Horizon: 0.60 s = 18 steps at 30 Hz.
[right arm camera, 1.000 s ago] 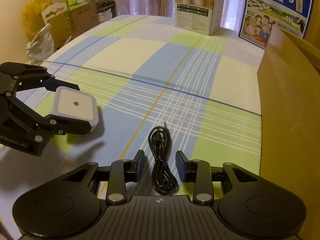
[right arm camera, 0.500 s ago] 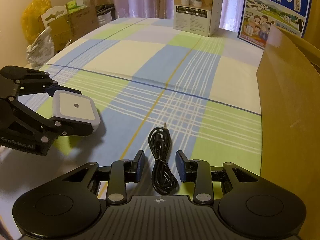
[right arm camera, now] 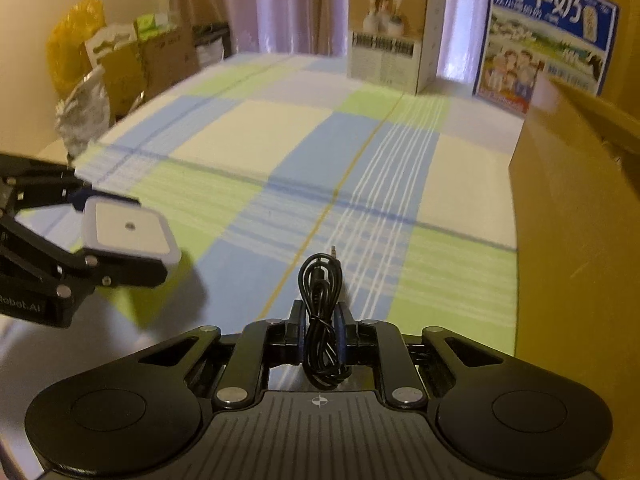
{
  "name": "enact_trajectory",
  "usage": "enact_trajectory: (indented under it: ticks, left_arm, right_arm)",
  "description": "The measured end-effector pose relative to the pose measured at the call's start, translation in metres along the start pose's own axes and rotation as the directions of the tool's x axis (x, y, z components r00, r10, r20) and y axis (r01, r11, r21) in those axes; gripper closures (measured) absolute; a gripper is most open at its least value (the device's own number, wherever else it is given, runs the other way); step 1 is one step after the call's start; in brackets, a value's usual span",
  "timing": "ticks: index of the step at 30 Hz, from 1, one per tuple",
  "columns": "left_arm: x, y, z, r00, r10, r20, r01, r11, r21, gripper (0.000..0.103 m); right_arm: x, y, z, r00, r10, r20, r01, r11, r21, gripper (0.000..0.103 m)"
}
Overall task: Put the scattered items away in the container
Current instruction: 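Lift the charger and cable and carry them toward the cardboard box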
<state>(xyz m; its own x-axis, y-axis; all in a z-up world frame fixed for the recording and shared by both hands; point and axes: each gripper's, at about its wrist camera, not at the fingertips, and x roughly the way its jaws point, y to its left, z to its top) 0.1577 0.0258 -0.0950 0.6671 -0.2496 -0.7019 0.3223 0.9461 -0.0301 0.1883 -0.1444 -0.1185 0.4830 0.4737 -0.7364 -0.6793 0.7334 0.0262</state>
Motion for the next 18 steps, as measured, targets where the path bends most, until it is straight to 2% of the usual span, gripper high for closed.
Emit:
enact_trajectory:
  ticks: [7,18]
  left_arm:
    - [-0.023,-0.011,0.013,0.999,0.04,0.009,-0.039,0.999,-0.018,0.042]
    - [-0.067,-0.036,0.031,0.995,0.099,0.008,-0.098,0.989,-0.112,0.042]
  right_arm:
    - [-0.021,0.006,0.006,0.999,-0.006,0.038,0.005,1.0,0.023,0.092]
    - [-0.082,0.018,0.013,0.994,-0.025,0.108,0.016,0.996,0.084,0.092]
